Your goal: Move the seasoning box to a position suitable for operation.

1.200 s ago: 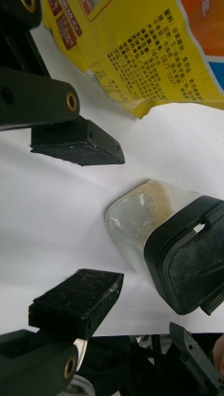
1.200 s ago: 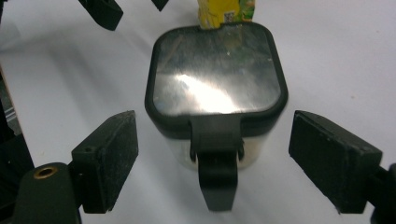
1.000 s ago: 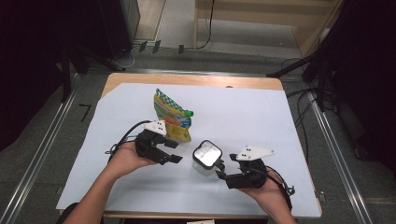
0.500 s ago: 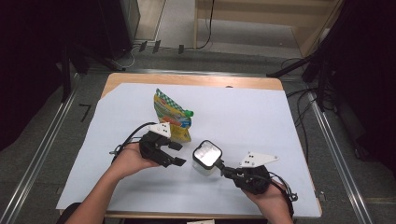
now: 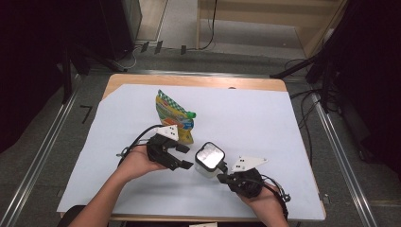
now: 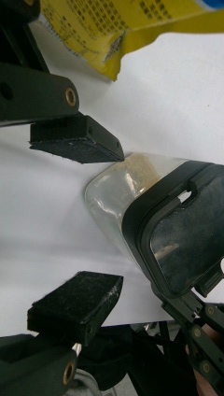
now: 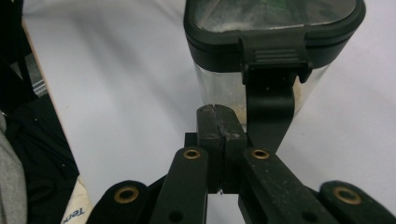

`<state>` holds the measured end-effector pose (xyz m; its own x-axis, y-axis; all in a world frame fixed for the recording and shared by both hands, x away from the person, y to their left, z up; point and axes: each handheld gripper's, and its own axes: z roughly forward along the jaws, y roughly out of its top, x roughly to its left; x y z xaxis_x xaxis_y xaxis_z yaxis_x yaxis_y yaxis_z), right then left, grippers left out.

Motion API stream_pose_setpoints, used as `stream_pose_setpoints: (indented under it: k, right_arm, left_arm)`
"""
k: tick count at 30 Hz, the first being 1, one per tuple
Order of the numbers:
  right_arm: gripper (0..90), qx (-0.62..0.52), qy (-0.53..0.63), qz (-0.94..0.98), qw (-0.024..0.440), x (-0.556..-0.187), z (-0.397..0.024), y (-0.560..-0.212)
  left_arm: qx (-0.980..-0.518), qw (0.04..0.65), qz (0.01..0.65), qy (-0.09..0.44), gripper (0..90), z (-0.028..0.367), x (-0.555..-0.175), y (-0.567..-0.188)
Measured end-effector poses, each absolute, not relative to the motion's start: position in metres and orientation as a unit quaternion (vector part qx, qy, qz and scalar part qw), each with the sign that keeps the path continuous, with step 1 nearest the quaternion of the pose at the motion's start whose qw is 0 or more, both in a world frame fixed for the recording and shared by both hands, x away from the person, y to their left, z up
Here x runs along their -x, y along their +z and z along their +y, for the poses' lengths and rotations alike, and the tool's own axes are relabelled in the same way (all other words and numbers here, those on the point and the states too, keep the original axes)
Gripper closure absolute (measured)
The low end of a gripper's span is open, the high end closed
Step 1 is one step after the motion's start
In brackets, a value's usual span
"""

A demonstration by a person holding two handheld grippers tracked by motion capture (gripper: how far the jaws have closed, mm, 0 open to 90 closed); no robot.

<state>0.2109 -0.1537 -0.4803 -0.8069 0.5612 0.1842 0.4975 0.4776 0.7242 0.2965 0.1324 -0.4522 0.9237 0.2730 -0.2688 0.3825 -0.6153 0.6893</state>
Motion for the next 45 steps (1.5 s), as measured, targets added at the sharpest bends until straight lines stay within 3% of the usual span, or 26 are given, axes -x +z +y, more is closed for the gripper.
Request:
stream_pose_setpoints:
  k: [28, 34, 45]
  right_arm:
    - [90.0, -0.357, 0.402, 0.841, 0.059, -0.236, -0.189, -0.484]
    - [90.0, -0.372, 0.401, 0.834, 0.071, -0.242, -0.194, -0.481]
    - [90.0, -0.396, 0.417, 0.814, 0.086, -0.242, -0.211, -0.472]
  left_arm:
    - [-0.897, 0.403, 0.174, -0.061, 29.5, 0.101, -0.295, -0.454]
    - [-0.898, 0.399, 0.175, -0.058, 23.0, 0.089, -0.294, -0.454]
    - [-0.899, 0.400, 0.172, -0.051, 19.4, 0.079, -0.294, -0.458]
